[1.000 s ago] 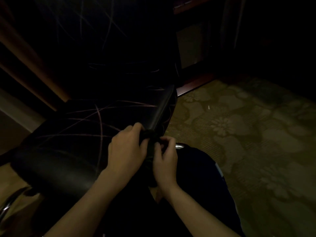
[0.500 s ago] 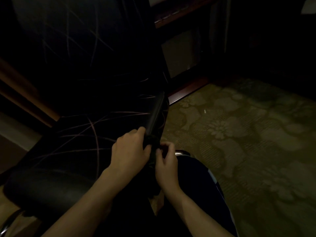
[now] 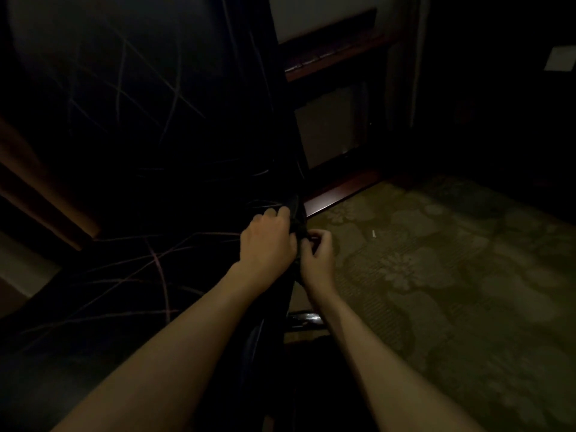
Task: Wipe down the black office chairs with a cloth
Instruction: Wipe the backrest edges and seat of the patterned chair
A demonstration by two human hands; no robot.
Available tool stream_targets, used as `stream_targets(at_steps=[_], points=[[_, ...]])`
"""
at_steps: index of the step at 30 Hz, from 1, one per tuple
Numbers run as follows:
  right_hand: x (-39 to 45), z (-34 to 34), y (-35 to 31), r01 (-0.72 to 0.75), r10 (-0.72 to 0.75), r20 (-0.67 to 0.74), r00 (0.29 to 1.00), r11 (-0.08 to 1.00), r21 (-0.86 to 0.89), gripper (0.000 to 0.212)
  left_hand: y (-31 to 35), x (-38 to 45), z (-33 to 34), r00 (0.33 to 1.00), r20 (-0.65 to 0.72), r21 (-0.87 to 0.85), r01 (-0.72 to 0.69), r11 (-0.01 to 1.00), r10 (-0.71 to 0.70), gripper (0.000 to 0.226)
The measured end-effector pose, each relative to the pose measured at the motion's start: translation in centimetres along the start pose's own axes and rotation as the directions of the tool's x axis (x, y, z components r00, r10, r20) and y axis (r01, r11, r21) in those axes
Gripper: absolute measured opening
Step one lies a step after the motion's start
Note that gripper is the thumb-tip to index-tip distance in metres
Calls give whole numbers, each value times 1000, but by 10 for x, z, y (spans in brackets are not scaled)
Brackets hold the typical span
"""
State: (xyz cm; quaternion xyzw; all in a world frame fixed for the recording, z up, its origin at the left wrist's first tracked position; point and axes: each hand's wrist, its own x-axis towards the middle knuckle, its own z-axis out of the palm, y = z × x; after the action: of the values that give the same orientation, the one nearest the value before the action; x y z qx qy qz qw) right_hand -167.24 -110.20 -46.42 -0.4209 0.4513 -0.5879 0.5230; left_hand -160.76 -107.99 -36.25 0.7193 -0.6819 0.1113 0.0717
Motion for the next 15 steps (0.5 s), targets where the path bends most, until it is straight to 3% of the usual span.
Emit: stream_targets(at_steps=[8,15], points=[[92,20,2,-44,45,21,999,998,-47,11,-8,80,18,998,34,-26,59,998,-58,33],[121,37,4,-72,72,4,997,996,-54,22,-15,114,25,988,94,-117,130,985,-119,31]])
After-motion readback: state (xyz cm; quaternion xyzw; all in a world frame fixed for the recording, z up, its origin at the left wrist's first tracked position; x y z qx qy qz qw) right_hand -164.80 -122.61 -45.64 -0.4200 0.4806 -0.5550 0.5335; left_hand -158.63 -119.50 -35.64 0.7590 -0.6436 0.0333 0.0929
